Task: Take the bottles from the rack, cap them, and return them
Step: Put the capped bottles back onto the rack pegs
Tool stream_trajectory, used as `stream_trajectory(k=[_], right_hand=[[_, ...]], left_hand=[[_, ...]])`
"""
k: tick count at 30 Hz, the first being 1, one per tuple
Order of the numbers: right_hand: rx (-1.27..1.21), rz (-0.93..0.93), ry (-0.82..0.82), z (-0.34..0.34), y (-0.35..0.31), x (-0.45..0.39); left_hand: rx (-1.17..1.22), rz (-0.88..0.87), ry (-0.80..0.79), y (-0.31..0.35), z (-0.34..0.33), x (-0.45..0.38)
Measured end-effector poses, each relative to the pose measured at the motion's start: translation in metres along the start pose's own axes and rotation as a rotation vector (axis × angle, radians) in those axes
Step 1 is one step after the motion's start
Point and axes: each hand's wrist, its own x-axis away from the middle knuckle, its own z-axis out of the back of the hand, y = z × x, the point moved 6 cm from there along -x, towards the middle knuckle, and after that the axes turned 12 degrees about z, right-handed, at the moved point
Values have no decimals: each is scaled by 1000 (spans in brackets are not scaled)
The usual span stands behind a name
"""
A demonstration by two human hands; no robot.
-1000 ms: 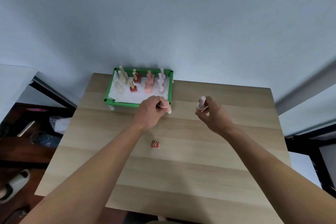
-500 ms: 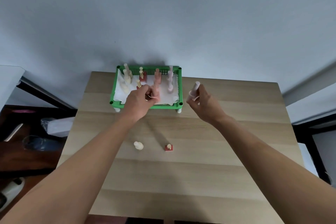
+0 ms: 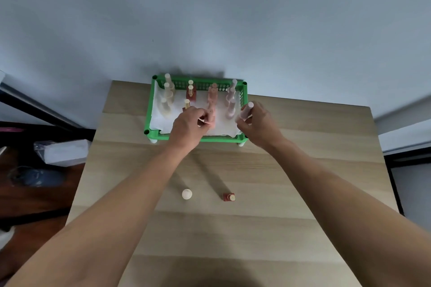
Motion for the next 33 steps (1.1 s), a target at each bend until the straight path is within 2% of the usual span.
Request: stream_trajectory(k=[8, 16, 23, 33], right_hand=[[67, -12, -51, -20, 14, -12], [217, 55, -97, -35, 20, -20], [302, 50, -36, -37, 22, -20], [374, 63, -73, -39, 21, -29]], left_hand=[[-59, 27, 46, -17, -17, -12], [-62, 43, 69, -22, -23, -19], [-26, 61, 124, -22, -26, -16], [-46, 20, 128, -15, -30, -22]])
